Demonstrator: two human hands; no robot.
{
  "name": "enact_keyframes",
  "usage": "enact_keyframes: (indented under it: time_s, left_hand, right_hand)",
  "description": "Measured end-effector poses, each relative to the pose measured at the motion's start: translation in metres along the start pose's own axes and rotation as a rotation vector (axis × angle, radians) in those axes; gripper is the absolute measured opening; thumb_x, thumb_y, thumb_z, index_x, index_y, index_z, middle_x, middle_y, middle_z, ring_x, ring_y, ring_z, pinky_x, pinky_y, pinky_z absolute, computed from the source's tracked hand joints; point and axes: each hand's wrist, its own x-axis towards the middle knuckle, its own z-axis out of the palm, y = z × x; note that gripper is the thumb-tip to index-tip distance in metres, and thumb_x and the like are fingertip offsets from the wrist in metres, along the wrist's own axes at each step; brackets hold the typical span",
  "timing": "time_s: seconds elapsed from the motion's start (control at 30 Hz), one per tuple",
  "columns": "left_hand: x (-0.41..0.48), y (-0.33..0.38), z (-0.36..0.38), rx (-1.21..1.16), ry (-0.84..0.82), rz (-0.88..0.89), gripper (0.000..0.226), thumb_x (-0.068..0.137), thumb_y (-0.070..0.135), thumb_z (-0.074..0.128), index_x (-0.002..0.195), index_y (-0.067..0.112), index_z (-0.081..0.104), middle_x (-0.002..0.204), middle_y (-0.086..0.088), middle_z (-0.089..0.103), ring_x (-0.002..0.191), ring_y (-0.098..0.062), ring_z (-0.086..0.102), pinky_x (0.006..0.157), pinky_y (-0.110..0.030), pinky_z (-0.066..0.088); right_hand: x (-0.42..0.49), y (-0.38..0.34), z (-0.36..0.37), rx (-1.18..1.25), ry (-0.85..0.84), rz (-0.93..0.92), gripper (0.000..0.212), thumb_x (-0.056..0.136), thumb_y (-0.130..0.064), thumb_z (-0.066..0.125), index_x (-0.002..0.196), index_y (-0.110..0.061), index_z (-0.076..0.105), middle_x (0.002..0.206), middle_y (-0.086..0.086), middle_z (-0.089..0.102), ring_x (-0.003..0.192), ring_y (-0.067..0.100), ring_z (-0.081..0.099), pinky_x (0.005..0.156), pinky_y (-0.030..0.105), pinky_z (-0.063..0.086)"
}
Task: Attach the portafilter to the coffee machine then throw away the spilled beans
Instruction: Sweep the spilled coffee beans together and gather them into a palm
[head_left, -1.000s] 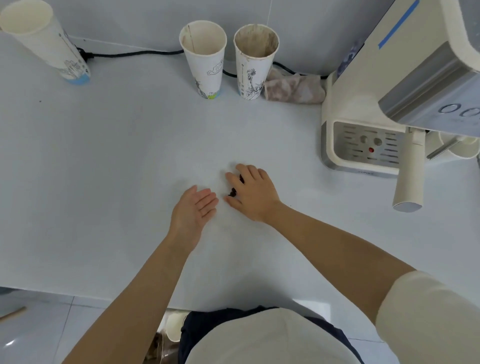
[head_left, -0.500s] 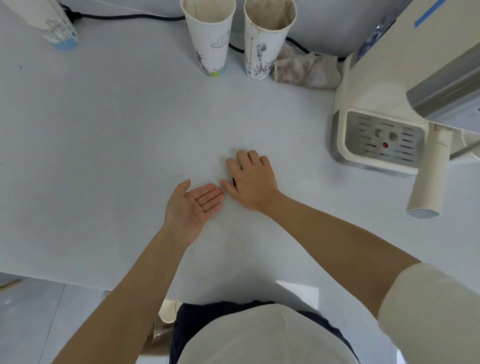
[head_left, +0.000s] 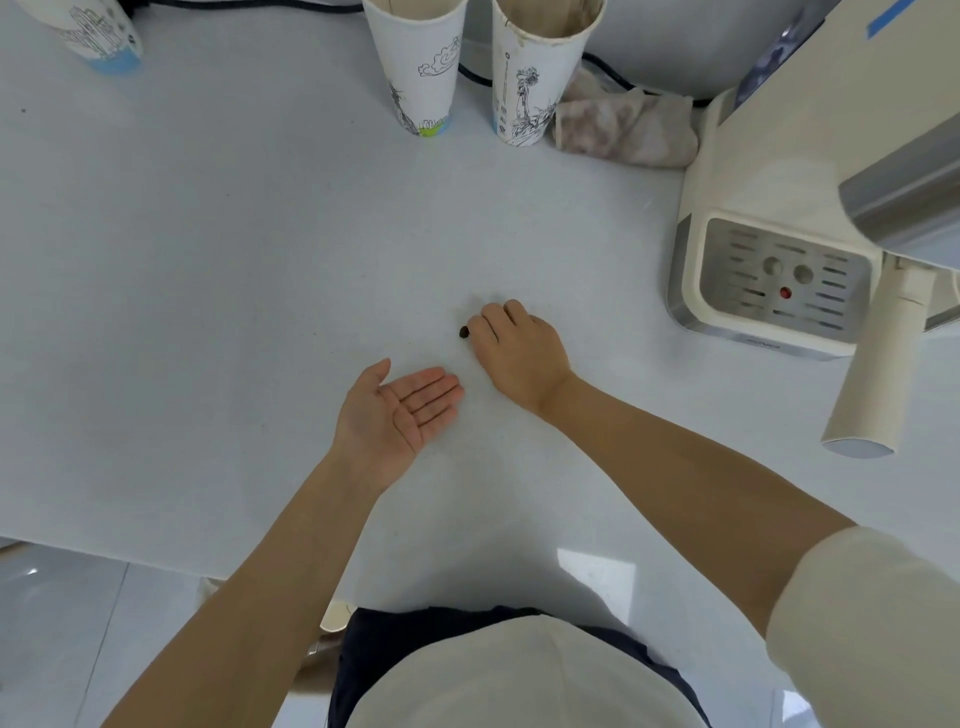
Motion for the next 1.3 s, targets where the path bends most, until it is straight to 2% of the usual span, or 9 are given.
enact_keyframes:
  time_s: [0.07,0.17,0.47,0.63,0.73,0.8,0.97,1.13,1.3]
  left_hand:
    - [0.0,0.0,0.002,-0.007,0.002,-0.008,0.053,0.095,0.036,0.026,0.099,-0.007,0.057,0.102,-0.021,0.062,0.096,-0.03,0.06,0.079,-0.04,0.048]
    - [-0.001,0.0,0.004,-0.018,0.008,-0.018,0.053,0.095,0.035,0.026,0.099,-0.007,0.057,0.102,-0.022,0.062,0.096,-0.03,0.06,0.078,-0.039,0.048]
    - [0.0,-0.004,0.008,-0.048,0.009,-0.059,0.053,0.095,0.034,0.026,0.1,-0.009,0.057,0.103,-0.023,0.062,0.096,-0.032,0.06,0.079,-0.042,0.047]
    - [0.001,-0.009,0.009,-0.046,0.017,-0.071,0.054,0.095,0.035,0.026,0.098,-0.009,0.057,0.102,-0.024,0.063,0.096,-0.033,0.06,0.079,-0.042,0.048]
    - [0.002,-0.012,0.009,-0.04,0.017,-0.08,0.055,0.096,0.035,0.025,0.1,-0.01,0.056,0.102,-0.024,0.062,0.096,-0.033,0.059,0.084,-0.043,0.046]
    - [0.004,-0.014,0.01,-0.029,0.021,-0.085,0.055,0.096,0.035,0.026,0.099,-0.01,0.057,0.102,-0.023,0.062,0.096,-0.033,0.059,0.085,-0.043,0.045]
    - [0.007,-0.017,0.012,-0.026,0.018,-0.087,0.054,0.095,0.035,0.027,0.097,-0.008,0.058,0.111,-0.022,0.061,0.098,-0.033,0.059,0.087,-0.042,0.044]
    - [0.008,-0.019,0.015,-0.009,-0.023,-0.084,0.055,0.096,0.036,0.025,0.103,-0.009,0.056,0.108,-0.023,0.061,0.108,-0.034,0.053,0.092,-0.041,0.041]
    - [0.006,-0.024,0.026,0.012,-0.141,-0.02,0.045,0.097,0.031,0.027,0.097,0.001,0.062,0.095,-0.016,0.07,0.1,-0.027,0.062,0.089,-0.037,0.049]
  right_hand:
    - [-0.001,-0.001,0.0,-0.005,0.02,0.02,0.027,0.079,0.003,0.051,0.058,-0.009,0.063,0.051,0.003,0.059,0.04,0.017,0.051,0.03,0.017,0.037]
    - [-0.002,0.001,-0.002,0.006,0.008,0.015,0.026,0.064,-0.011,0.081,0.05,-0.01,0.059,0.044,0.001,0.055,0.034,0.015,0.047,0.028,0.016,0.033]
    - [-0.003,0.004,-0.002,0.084,-0.05,-0.024,0.041,0.052,-0.024,0.087,0.038,-0.013,0.05,0.034,-0.002,0.046,0.024,0.01,0.04,0.026,0.012,0.028]
    - [0.0,0.006,-0.003,0.111,-0.038,-0.052,0.042,0.062,-0.027,0.077,0.035,-0.013,0.048,0.029,-0.001,0.043,0.021,0.01,0.038,0.026,0.01,0.026]
    - [0.0,0.005,-0.003,0.117,0.038,-0.023,0.06,0.093,-0.022,0.034,0.035,-0.015,0.048,0.029,-0.005,0.043,0.02,0.009,0.038,0.026,0.011,0.025]
    - [0.0,0.003,-0.004,0.079,0.072,-0.007,0.066,0.096,-0.02,0.022,0.035,-0.015,0.049,0.028,-0.005,0.043,0.02,0.009,0.038,0.027,0.01,0.025]
    - [0.003,0.002,-0.015,0.112,-0.139,0.116,0.042,0.055,-0.011,0.084,0.036,-0.009,0.046,0.026,0.002,0.045,0.018,0.016,0.037,0.027,0.011,0.028]
    - [0.005,0.005,-0.019,0.386,-0.388,0.365,0.031,0.095,-0.017,0.044,0.065,-0.008,0.038,0.059,0.012,0.047,0.056,0.022,0.042,0.053,0.028,0.029]
    - [0.012,-0.022,-0.047,0.585,-0.252,0.264,0.039,0.089,-0.009,0.056,0.056,-0.009,0.035,0.048,0.007,0.038,0.045,0.021,0.037,0.048,0.027,0.027]
